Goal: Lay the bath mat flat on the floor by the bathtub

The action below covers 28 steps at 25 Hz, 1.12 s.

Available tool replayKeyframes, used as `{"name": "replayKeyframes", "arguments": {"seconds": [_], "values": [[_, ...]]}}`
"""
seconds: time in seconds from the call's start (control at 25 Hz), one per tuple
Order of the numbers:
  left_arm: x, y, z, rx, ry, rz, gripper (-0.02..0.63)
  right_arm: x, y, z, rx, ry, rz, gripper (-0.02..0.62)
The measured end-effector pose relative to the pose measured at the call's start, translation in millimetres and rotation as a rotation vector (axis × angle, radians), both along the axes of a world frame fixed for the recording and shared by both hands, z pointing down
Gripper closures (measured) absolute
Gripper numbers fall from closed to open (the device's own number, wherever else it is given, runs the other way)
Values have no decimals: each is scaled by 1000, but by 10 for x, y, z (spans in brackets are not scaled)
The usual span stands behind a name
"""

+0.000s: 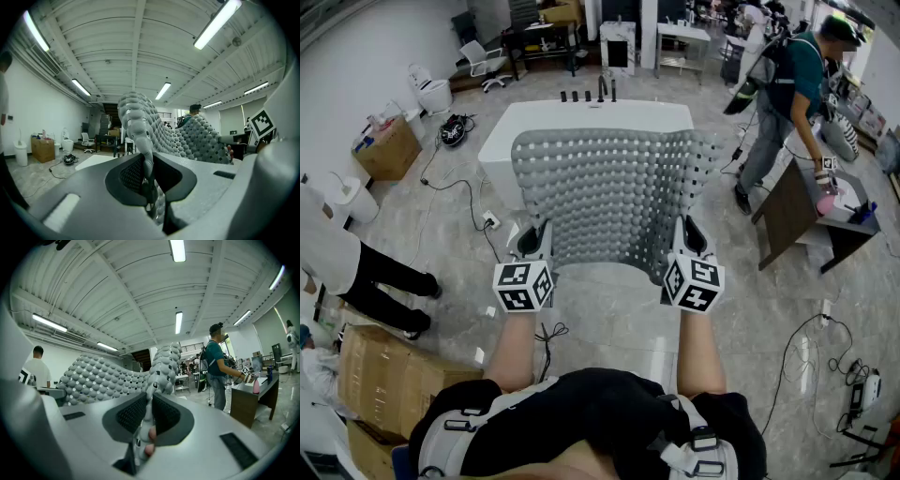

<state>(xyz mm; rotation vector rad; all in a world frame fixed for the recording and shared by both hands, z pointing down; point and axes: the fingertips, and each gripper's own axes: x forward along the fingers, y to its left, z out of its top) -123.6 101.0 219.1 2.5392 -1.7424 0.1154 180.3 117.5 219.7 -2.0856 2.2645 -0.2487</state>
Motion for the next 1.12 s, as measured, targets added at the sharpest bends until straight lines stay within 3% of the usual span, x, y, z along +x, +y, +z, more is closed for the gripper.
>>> {"name": "replayKeyframes", "arguments": {"seconds": [0.2, 0.52, 0.84, 1.12], "values": [[156, 114, 64, -27, -15, -6, 565, 167, 207, -12, 3, -3, 8, 548], [259, 208, 13, 3, -37, -4, 565, 218, 287, -35, 24, -36, 3, 546], [178, 227, 83, -20, -24, -16, 565, 124, 272, 47, 3, -13, 2, 548], [-126, 250, 86, -16, -5, -16, 565, -151, 284, 94, -14, 8, 13, 549]]}}
